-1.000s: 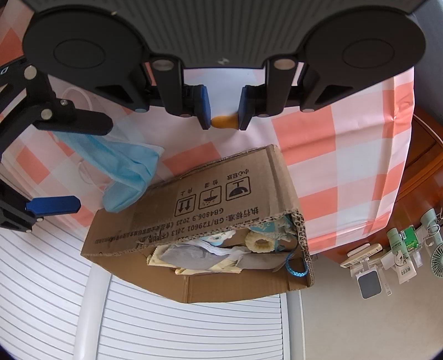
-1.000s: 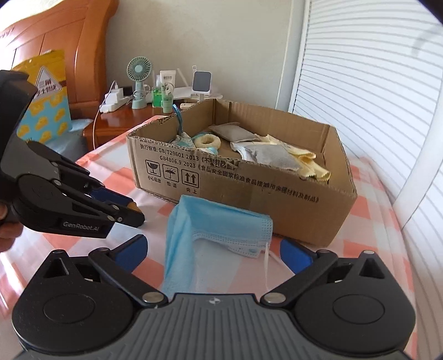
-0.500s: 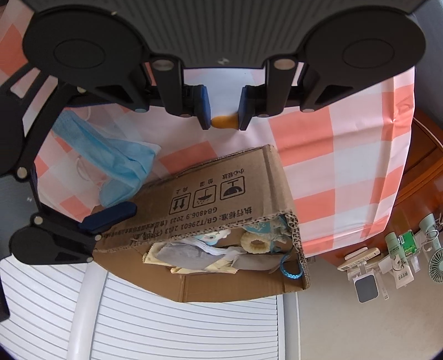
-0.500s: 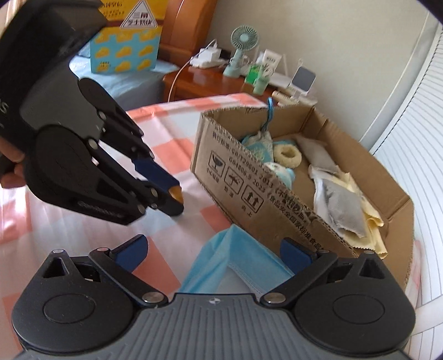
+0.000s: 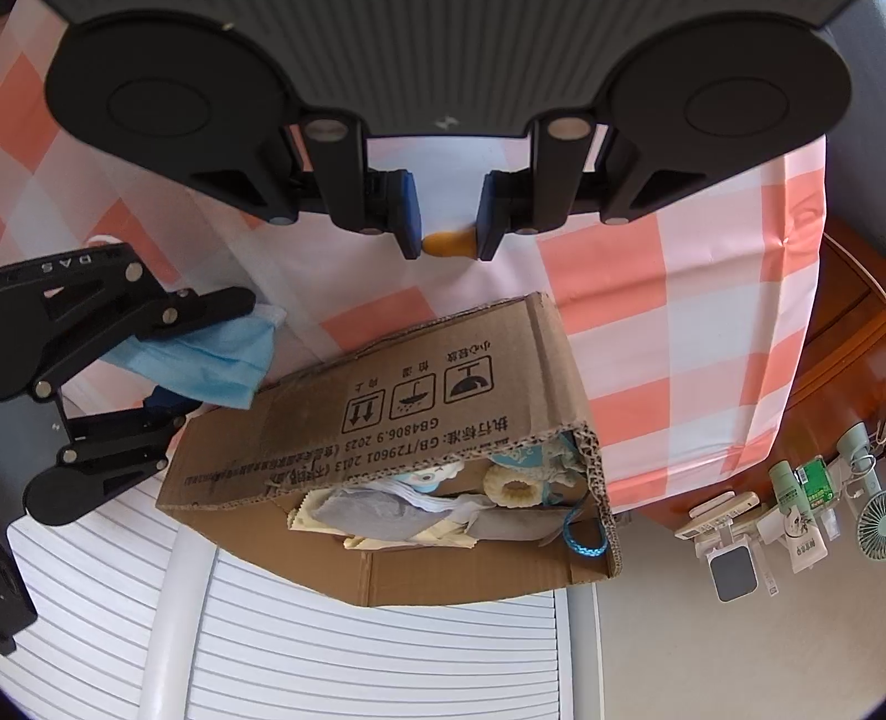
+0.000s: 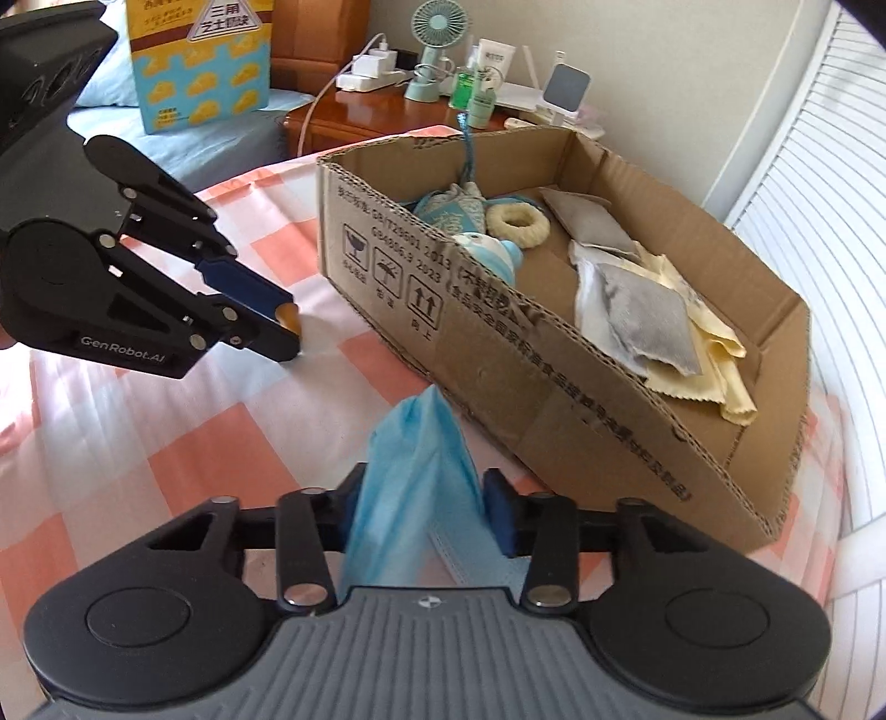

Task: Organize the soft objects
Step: 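Lift the blue mask with the right tool while the left tool lifts the earplug, then carry the mask and earplug into the box and open both grippers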

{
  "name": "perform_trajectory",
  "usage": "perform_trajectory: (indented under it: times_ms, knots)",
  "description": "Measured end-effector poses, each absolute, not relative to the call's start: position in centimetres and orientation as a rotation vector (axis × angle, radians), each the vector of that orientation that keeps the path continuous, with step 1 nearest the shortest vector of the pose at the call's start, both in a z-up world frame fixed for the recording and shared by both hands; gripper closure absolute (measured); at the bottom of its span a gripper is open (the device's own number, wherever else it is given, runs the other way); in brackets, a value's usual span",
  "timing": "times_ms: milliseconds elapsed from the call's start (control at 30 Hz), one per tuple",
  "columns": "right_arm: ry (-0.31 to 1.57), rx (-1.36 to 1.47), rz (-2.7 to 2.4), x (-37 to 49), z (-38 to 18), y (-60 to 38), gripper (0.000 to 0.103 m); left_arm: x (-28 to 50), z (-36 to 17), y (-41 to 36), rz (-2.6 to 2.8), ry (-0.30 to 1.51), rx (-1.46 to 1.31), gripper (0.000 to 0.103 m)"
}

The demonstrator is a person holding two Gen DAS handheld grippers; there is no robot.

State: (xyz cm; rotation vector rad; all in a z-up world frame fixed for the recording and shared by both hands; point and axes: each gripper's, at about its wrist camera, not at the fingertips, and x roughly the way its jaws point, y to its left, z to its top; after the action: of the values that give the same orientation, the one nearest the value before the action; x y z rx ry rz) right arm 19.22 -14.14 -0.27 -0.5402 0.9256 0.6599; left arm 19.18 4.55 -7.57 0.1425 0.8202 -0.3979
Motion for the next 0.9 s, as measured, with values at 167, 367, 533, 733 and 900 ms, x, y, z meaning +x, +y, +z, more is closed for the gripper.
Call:
perform_trajectory:
  times_ms: [167, 367, 533, 733, 900]
  knots:
    - [0.910, -0.537, 0.631, 18.6, 0.2, -14.7, 0.067, 19.0, -7.4, 4.6, -0.404, 0.828, 0.143, 0.084]
    - [0.860, -0.509, 0.635, 17.5, 2.5, -15.3, 0.068, 17.8, -5.5, 4.9, -0.441, 0.827, 0.148, 0.084]
    - [0.797, -0.497, 0.634, 16.8, 5.2, -15.7, 0.068, 16.7, -1.4, 4.5, -0.494, 0.753, 0.183, 0.084]
    - [0.720, -0.465, 0.586, 17.7, 8.2, -16.7, 0.068, 19.2, 3.2, 3.0, -0.516, 0.625, 0.214, 0.084]
    - [0.693, -0.431, 0.535, 19.1, 9.4, -17.5, 0.068, 24.3, 3.3, 0.4, -0.461, 0.598, 0.227, 0.077]
